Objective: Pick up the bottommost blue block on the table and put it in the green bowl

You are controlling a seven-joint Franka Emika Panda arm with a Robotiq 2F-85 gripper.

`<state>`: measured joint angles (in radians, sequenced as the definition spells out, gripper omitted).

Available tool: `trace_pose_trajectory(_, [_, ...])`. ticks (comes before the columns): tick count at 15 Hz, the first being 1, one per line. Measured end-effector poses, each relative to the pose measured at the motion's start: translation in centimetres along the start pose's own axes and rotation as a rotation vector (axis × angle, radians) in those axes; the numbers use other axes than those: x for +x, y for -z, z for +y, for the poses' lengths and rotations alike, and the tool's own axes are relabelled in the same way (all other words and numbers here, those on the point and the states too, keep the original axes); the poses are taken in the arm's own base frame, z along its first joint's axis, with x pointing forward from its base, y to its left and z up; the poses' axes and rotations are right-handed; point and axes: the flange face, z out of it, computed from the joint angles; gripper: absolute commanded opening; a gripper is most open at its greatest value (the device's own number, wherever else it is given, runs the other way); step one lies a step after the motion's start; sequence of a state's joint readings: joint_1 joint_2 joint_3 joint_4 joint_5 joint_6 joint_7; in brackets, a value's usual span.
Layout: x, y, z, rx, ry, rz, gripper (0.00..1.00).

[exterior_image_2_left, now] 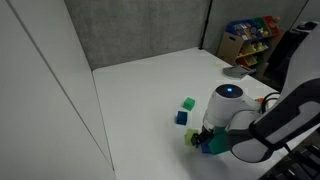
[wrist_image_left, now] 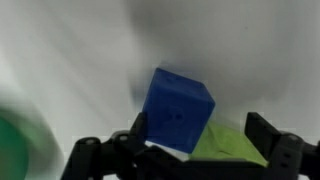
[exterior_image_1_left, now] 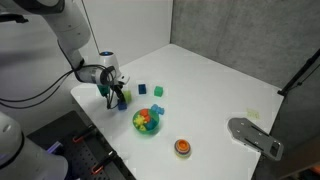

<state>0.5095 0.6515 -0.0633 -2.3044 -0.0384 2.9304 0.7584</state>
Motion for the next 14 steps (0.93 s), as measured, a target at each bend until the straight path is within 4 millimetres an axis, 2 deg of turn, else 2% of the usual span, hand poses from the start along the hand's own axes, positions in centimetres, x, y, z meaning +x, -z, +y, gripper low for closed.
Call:
trace_pose_trajectory(6, [-0.2, -0.4, 0.1, -0.023, -0.002, 0.01, 1.0])
trace_pose_trajectory(14, [-0.7, 0.6, -0.1, -0.049, 0.008, -0.009, 1.0])
